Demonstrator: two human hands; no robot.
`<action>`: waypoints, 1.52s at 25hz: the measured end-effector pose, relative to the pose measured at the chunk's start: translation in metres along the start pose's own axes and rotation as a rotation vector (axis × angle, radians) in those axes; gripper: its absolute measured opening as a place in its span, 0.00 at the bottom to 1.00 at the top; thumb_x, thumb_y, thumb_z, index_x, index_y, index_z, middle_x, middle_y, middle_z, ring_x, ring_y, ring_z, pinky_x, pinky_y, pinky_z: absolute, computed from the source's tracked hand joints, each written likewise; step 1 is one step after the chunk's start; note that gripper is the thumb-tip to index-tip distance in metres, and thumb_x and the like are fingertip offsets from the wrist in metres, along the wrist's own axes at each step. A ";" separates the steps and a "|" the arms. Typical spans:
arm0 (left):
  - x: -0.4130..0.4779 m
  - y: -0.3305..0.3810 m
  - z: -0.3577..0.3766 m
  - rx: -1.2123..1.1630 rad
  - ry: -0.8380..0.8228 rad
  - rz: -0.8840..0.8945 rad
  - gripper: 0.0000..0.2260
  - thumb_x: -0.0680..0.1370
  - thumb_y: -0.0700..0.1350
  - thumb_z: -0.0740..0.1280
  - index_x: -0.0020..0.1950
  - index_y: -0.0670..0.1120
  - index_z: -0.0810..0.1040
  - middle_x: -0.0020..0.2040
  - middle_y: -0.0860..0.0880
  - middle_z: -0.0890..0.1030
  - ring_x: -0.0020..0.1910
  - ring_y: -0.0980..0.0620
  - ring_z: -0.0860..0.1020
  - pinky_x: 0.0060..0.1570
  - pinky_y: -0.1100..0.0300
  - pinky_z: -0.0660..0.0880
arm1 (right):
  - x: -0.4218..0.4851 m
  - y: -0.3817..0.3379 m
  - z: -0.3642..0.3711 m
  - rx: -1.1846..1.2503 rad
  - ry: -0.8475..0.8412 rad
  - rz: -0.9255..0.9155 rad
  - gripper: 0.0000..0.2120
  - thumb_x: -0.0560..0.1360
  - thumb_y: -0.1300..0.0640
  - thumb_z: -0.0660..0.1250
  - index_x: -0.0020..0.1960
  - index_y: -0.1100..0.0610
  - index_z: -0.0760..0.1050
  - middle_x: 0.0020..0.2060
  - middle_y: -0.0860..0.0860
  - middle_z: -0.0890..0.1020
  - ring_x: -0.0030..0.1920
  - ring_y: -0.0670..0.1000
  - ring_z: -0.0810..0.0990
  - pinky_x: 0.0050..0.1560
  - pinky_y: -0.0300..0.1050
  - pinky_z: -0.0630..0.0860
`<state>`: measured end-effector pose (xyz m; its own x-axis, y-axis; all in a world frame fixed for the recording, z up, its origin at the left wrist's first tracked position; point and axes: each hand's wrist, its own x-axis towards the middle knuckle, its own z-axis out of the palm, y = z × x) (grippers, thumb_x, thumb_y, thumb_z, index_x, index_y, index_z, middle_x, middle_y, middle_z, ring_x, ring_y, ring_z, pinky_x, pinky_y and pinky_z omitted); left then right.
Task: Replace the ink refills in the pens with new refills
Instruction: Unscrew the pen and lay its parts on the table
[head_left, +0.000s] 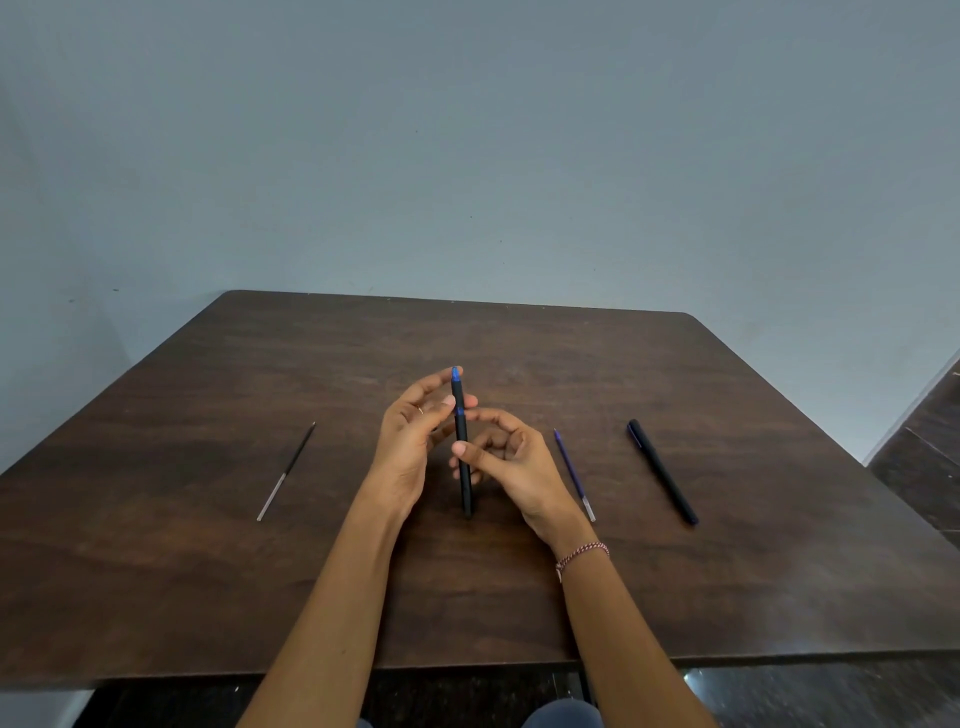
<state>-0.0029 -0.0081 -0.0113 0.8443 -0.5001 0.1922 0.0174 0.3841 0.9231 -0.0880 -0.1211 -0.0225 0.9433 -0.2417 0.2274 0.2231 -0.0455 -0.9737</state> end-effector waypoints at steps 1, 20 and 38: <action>-0.001 0.000 0.001 0.013 0.004 0.017 0.13 0.76 0.37 0.65 0.55 0.52 0.80 0.43 0.51 0.85 0.48 0.55 0.82 0.50 0.57 0.75 | 0.000 0.000 0.000 0.000 -0.001 0.005 0.16 0.72 0.61 0.73 0.58 0.51 0.76 0.38 0.53 0.85 0.39 0.51 0.84 0.38 0.38 0.79; 0.001 0.009 -0.009 -0.293 0.357 0.113 0.10 0.72 0.35 0.70 0.51 0.46 0.80 0.41 0.49 0.86 0.42 0.56 0.83 0.39 0.66 0.78 | -0.003 -0.001 0.004 -0.119 -0.092 0.045 0.15 0.71 0.63 0.73 0.55 0.50 0.77 0.34 0.53 0.85 0.35 0.50 0.84 0.36 0.39 0.79; 0.000 0.001 -0.026 1.069 0.679 0.057 0.11 0.74 0.39 0.70 0.56 0.41 0.81 0.53 0.42 0.79 0.47 0.50 0.78 0.47 0.58 0.74 | -0.004 -0.004 0.002 -0.018 0.118 -0.083 0.16 0.72 0.62 0.72 0.57 0.49 0.76 0.35 0.50 0.85 0.38 0.48 0.84 0.40 0.39 0.80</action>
<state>0.0112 0.0123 -0.0194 0.9391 0.1159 0.3236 -0.1996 -0.5825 0.7879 -0.0919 -0.1186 -0.0194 0.8861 -0.3490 0.3050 0.2935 -0.0867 -0.9520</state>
